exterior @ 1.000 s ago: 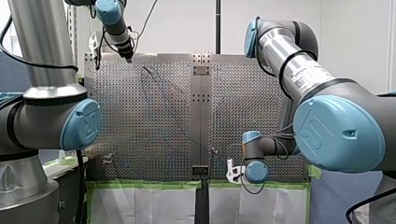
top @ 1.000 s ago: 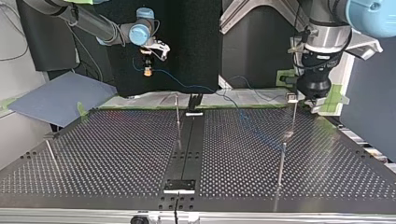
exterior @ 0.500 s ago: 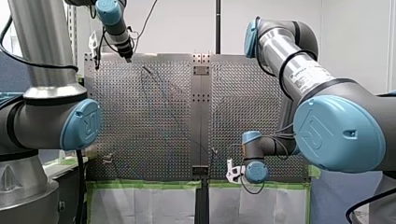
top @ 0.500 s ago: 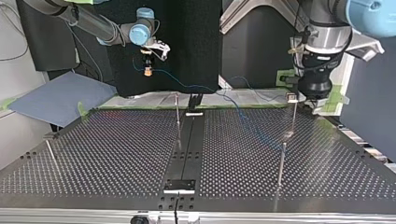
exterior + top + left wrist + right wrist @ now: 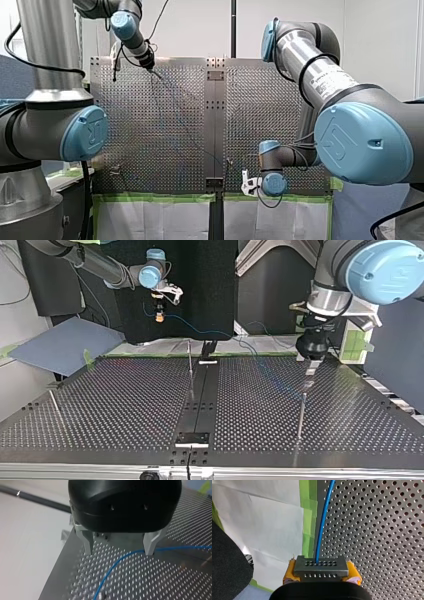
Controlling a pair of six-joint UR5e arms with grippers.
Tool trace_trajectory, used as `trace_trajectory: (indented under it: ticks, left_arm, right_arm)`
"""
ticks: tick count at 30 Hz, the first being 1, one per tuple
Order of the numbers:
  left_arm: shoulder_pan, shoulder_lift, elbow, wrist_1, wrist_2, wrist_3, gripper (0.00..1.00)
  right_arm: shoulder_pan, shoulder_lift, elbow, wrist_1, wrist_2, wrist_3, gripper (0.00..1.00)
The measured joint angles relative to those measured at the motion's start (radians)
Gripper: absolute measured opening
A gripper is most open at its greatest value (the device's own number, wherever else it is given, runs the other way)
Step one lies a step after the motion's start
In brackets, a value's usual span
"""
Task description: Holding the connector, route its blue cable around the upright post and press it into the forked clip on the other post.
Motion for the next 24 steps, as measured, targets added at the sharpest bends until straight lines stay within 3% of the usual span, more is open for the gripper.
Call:
trace_trajectory:
  ticks: [12, 24]
  left_arm:
    - [-0.034, -0.036, 0.0, 0.103, 0.091, 0.102, 1.0]
    - [-0.073, -0.11, -0.001, 0.207, 0.061, 0.207, 1.0]
  right_arm:
    - [-0.005, 0.0, 0.0, 0.005, -0.001, 0.004, 0.0]
    - [-0.006, 0.0, 0.0, 0.008, -0.002, 0.005, 0.0]
